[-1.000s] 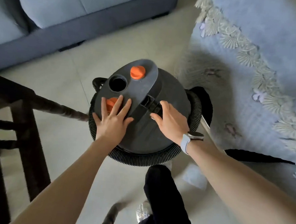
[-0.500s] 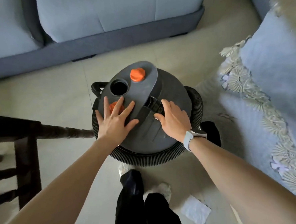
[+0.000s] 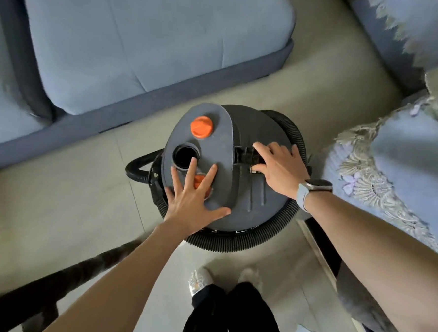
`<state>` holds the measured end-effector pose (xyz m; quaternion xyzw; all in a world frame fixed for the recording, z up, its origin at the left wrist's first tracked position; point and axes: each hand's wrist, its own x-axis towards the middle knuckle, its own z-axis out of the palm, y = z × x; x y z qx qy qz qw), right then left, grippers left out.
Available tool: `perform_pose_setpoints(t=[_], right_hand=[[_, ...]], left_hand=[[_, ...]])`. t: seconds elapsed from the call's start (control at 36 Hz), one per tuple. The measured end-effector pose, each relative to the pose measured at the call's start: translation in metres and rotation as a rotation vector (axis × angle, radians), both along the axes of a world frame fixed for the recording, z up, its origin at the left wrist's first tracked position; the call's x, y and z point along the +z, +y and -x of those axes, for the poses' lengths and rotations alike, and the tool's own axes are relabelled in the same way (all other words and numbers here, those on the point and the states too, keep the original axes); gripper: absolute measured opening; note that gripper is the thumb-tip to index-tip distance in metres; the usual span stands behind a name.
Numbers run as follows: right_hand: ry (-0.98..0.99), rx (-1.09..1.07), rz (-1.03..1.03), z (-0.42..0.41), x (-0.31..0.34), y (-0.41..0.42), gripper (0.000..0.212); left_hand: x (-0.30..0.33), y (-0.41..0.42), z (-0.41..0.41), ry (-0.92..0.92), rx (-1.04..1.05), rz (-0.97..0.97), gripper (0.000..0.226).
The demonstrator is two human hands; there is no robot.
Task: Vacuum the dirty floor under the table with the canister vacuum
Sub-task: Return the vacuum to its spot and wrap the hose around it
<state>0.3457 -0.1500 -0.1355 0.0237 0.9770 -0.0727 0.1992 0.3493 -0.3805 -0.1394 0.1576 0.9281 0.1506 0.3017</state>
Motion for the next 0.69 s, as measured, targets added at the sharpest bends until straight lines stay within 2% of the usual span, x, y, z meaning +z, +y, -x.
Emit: perform_pose_setpoints(t=[0.22, 0.44, 0.56, 0.69], right_hand=[[-0.037, 0.03, 0.032, 0.073, 0.008, 0.048, 0.049], [-0.088, 0.123, -0.052, 0.128, 0.017, 0.102, 0.052], [-0.166, 0.085, -0.06, 0.148, 0.025, 0.127, 0.053], [-0.159, -0.006, -0.063, 0.164, 0.025, 0.148, 0.051]], left_hand=[[0.003, 0.052, 0.058, -0.004, 0.049, 0.036, 0.103], [-0.004, 0.111, 0.099, -0.004, 0.082, 0.03, 0.102], [0.001, 0.135, 0.133, 0.001, -0.011, 0.077, 0.106], [0.007, 0.156, 0.19, -0.029, -0.18, 0.082, 0.105]])
